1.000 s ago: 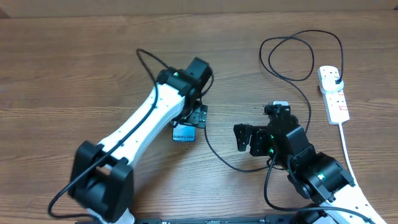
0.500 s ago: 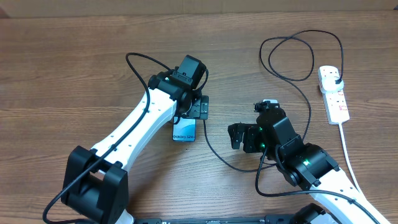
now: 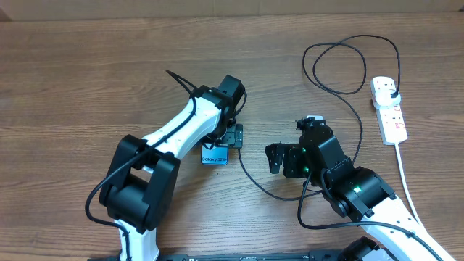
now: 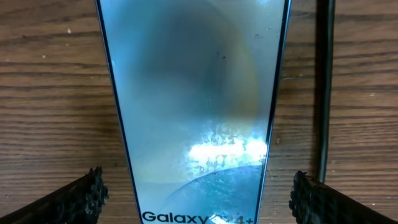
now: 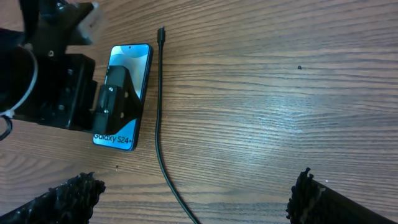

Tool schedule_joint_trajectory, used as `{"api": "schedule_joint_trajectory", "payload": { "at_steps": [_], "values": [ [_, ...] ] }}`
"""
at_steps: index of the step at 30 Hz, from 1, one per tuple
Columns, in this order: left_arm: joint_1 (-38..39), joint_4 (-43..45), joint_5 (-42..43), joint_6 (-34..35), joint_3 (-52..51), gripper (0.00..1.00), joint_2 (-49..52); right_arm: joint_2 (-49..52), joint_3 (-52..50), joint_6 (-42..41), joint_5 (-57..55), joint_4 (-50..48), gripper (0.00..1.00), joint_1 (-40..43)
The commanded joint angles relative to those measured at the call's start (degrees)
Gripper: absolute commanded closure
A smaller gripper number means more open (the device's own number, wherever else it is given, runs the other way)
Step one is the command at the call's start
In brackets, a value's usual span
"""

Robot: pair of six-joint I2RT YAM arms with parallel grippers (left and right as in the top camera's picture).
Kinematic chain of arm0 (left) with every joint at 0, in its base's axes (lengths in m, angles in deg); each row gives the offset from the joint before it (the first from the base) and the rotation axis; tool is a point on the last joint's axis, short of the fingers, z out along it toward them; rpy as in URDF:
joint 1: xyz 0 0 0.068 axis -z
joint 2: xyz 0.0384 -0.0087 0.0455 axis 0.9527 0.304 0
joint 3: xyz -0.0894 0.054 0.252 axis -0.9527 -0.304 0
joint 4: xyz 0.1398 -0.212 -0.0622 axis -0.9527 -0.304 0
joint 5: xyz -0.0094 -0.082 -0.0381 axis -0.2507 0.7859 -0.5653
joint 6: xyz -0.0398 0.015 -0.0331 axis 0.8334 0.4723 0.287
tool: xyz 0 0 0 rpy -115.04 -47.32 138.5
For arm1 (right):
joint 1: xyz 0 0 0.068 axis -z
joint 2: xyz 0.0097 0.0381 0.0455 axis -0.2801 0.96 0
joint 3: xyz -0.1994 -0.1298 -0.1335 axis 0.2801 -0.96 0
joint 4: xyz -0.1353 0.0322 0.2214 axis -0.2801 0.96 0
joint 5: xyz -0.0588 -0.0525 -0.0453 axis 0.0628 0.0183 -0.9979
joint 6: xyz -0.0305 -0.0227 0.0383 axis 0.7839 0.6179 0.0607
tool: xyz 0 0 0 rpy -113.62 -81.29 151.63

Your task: Plug charger to phone and switch on socket

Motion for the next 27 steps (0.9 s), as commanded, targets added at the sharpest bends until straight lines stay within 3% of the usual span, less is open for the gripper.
{"api": "schedule_joint_trajectory", "payload": {
  "at_steps": [1,14,27],
  "values": [
    [-0.1,0.0,-1.2,-2.4,-0.4,0.00,0.4,-0.2,1.1,1.7,0.5,-0.4,0.00,0.3],
    [-0.1,4.7,-0.1,-2.0,-4.8,0.00,0.4,-0.2,1.1,1.9,1.5,-0.4,0.00,0.3],
    [-0.2,5.8,0.1,3.6,-4.9,0.00,3.6,-0.2,1.1,1.9,2.1,-0.3,0.00,0.3]
  ]
}}
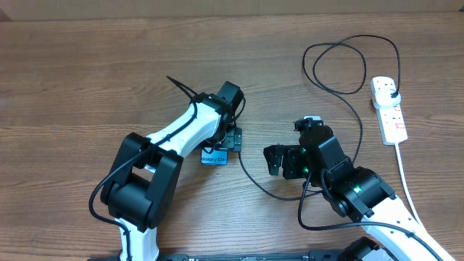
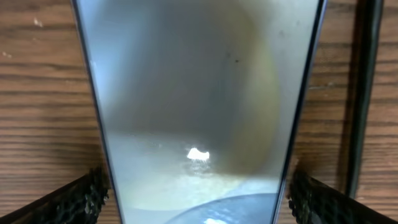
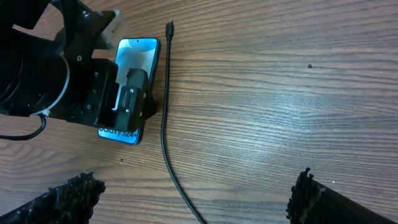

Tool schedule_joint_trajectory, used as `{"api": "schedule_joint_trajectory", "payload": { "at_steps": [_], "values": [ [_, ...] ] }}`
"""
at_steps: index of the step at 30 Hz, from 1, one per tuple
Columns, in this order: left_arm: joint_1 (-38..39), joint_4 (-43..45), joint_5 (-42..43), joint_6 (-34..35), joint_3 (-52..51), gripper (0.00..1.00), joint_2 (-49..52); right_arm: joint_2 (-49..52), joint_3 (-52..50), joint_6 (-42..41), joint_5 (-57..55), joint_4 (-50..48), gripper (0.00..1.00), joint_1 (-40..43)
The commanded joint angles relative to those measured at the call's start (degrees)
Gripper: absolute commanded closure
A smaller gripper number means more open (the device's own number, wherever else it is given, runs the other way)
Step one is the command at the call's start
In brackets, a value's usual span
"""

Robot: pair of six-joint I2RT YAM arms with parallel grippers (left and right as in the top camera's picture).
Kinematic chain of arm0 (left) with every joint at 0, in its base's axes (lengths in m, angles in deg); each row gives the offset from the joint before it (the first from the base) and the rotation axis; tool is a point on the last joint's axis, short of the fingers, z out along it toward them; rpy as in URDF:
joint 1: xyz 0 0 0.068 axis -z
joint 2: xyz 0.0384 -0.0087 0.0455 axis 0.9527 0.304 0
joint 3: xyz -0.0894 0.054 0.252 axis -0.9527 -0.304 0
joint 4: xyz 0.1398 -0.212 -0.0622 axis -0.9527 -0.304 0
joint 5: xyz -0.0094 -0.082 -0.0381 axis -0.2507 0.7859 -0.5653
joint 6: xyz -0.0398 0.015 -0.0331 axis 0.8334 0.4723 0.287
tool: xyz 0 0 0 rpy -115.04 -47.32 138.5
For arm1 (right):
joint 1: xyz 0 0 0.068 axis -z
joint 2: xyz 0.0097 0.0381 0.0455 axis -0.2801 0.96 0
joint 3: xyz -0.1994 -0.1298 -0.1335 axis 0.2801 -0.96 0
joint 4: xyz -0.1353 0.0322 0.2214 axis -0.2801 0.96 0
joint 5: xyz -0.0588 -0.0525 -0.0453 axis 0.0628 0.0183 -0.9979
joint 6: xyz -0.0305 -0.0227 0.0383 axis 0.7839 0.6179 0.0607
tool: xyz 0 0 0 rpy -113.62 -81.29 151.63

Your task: Plug charger to phone and switch on socket

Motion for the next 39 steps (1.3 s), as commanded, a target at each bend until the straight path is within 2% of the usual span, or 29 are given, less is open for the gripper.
{"api": "schedule_joint_trajectory", "payload": {
  "at_steps": [1,7,12,30,36,39],
  "values": [
    [-0.2,0.2,0.0,2.4,-0.6,0.01,3.1,-0.2,1.1,0.5,0.3,-0.3,0.00,0.3],
    [-0.4,-0.1,0.2,3.0,-0.6,0.09,5.1,-0.2,1.1,0.5,0.3,-0.2,0.00,0.3],
    [-0.4,-0.1,0.2,4.0,-0.6,0.25,5.8,-0.2,1.1,0.5,0.3,-0.1,0.00,0.3],
    [-0.4,-0.4,0.3,4.0,-0.5,0.45,5.8,-0.2,1.1,0.5,0.3,-0.2,0.00,0.3],
    [-0.4,-2.2,0.2,4.0,0.7,0.55,5.8,-0.2,1.1,0.5,0.0,-0.2,0.00,0.4],
    [-0.4,-3.7,0.2,4.0,2.2,0.66,5.5,-0.2,1.1,0.5,0.1,-0.5,0.00,0.9]
  ]
}}
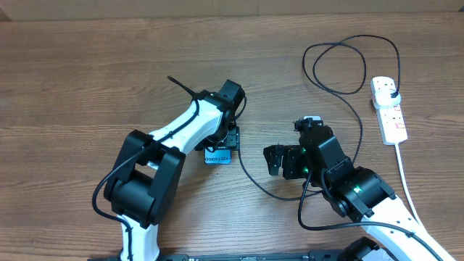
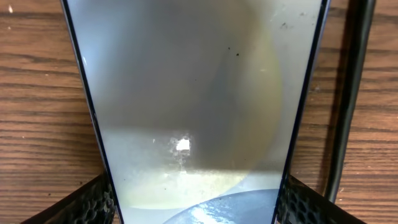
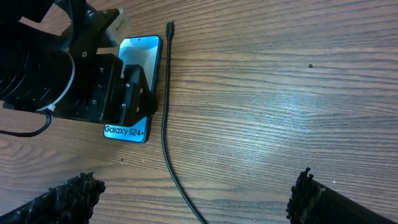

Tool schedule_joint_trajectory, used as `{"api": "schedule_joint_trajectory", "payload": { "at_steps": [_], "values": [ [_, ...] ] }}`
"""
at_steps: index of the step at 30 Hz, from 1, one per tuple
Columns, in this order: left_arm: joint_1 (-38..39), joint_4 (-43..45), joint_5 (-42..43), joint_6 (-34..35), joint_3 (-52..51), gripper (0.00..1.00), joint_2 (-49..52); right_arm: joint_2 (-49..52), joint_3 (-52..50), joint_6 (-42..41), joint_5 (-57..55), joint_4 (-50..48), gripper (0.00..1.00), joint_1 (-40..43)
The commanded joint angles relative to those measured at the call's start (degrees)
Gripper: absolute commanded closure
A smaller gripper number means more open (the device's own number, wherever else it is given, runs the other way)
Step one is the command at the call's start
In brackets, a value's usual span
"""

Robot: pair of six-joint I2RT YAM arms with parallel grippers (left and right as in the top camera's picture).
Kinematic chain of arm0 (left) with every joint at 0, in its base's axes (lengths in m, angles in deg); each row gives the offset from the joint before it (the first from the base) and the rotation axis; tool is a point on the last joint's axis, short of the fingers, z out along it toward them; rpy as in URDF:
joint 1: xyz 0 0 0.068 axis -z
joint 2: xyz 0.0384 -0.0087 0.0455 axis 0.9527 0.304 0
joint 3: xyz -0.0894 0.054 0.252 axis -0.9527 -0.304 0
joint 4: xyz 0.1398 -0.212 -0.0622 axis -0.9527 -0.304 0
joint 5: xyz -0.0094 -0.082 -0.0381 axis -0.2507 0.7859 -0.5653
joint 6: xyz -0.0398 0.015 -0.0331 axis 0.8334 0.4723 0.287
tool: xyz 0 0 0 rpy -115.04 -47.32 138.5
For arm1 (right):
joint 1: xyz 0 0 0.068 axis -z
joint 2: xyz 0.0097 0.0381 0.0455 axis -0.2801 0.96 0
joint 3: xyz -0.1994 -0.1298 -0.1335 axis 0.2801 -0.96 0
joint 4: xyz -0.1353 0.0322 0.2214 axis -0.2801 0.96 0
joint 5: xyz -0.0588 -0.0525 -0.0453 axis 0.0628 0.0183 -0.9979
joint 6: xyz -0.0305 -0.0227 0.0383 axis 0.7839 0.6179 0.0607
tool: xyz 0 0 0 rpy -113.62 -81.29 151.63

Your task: Plug charger to phone and switch on socket

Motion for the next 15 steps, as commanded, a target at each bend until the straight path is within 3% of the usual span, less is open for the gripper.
{"api": "schedule_joint_trajectory", "payload": {
  "at_steps": [1,7,15],
  "values": [
    [-0.4,-2.2,-1.8,1.2,0.6,0.71,3.7,-0.3,1.1,0.4,-0.1,-0.6,0.00,1.2],
    [-0.4,-8.5,-1.4,1.2,7.7,0.96,3.7,-0.3,1.1,0.4,0.0,-0.5,0.00,3.9],
    [-0.8,-16.4,7.0,1.3,19.0,0.96,3.7,-0.3,1.1,1.9,5.2,-0.6,0.00,9.2]
  ]
}}
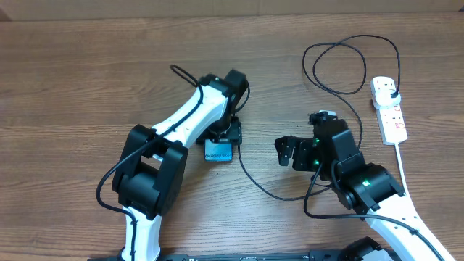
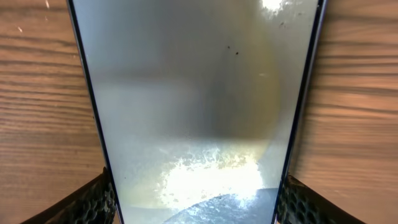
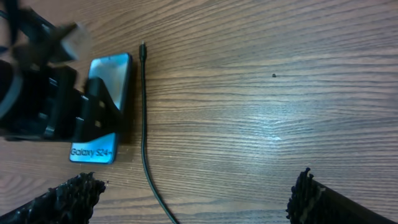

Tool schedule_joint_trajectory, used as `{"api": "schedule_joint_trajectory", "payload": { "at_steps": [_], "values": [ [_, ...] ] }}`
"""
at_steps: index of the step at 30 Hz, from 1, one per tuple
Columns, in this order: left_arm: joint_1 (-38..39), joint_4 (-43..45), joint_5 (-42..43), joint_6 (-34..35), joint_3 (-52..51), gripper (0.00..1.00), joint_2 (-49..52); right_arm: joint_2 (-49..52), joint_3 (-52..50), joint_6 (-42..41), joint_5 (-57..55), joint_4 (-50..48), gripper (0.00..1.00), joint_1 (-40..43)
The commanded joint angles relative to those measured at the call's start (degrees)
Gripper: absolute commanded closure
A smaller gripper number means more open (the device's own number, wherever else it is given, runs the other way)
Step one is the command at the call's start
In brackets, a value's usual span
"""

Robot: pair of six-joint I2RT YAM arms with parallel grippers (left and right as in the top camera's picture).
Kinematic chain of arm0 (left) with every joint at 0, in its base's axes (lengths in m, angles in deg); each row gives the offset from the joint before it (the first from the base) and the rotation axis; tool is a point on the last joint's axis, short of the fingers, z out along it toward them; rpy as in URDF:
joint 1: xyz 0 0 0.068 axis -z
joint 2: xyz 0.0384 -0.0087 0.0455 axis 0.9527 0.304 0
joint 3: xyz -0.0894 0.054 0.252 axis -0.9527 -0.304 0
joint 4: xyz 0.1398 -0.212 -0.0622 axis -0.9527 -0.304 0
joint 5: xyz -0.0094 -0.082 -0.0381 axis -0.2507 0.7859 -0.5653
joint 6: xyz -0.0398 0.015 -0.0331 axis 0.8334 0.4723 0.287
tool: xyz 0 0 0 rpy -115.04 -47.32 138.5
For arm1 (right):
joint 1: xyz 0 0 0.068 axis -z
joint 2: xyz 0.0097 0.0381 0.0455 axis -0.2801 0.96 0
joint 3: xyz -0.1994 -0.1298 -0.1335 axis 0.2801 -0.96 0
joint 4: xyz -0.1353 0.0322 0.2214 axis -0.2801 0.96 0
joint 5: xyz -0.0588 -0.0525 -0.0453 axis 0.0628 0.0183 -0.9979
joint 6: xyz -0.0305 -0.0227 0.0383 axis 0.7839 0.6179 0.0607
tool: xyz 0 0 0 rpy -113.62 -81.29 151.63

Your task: Plug charger to phone and switch on socket

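Observation:
The phone (image 2: 196, 106), its blue screen marked Galaxy S24+, fills the left wrist view. My left gripper (image 2: 198, 205) is shut on it, and its fingers (image 2: 93, 202) press both long edges. Overhead, the phone (image 1: 219, 151) lies under the left gripper (image 1: 223, 136). The black charger cable (image 3: 143, 118) runs beside the phone (image 3: 99, 112), and the cable's plug tip (image 3: 142, 45) lies free on the wood. My right gripper (image 3: 194, 202) hangs open to the right of the cable, holding nothing. The white socket strip (image 1: 389, 112) sits at the far right.
The cable (image 1: 341, 69) loops at the back right and runs to a white plug (image 1: 388, 88) seated in the strip. A white lead (image 1: 406, 181) runs from the strip toward the front edge. Bare wooden table (image 1: 72, 87) lies to the left.
My right gripper has drawn back to the right, still open. My left wrist has shifted with the phone in its grip. The cable no longer shows beside the phone in the left wrist view.
My left gripper stood open over the phone, its fingers well clear of both edges. Later its fingers were closer in, and then they touched both edges. Now it holds the phone, slightly shifted. My right gripper stayed open near the cable, then drew back to the right.

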Motion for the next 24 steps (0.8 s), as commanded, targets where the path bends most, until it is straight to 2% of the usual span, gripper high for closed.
{"api": "schedule_joint_trajectory", "payload": {
  "at_steps": [1,7,17,24],
  "values": [
    [-1.0,-2.3,6.8,1.0,7.0,0.96,0.0,-0.3,1.1,1.4,4.5,-0.5,0.00,2.2],
    [-3.4,-1.9,16.8,4.8,11.8,0.96,0.0,-0.3,-0.2,1.3,9.4,-2.9,0.00,3.3],
    [-5.5,0.4,26.8,14.6,12.2,0.96,0.0,2.6,-11.6,-6.8,16.3,-26.6,0.01,2.2],
    [-5.4,0.6,28.8,17.4,12.2,0.96,0.0,13.1,-11.7,-11.5,15.6,-39.3,0.08,-1.8]
  ]
}}
